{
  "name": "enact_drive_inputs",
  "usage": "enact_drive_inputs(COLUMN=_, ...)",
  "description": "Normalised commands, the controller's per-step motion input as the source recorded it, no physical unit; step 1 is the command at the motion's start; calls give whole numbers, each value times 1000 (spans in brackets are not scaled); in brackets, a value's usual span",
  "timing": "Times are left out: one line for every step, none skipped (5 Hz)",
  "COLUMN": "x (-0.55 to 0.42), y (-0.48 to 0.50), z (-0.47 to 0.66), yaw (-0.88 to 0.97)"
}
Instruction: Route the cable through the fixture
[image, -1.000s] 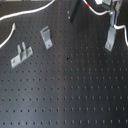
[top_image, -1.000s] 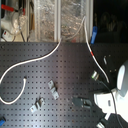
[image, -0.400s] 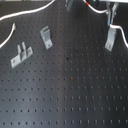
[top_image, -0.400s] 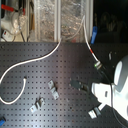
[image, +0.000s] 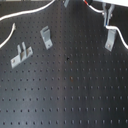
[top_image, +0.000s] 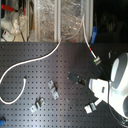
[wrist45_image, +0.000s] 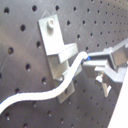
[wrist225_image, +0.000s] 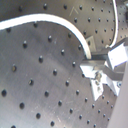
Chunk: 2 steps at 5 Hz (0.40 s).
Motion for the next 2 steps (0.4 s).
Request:
enact_drive_inputs(x=307, y=56, z=63, yaw=-251)
enact_drive_inputs(x=267, y=-44, z=139, yaw=-17)
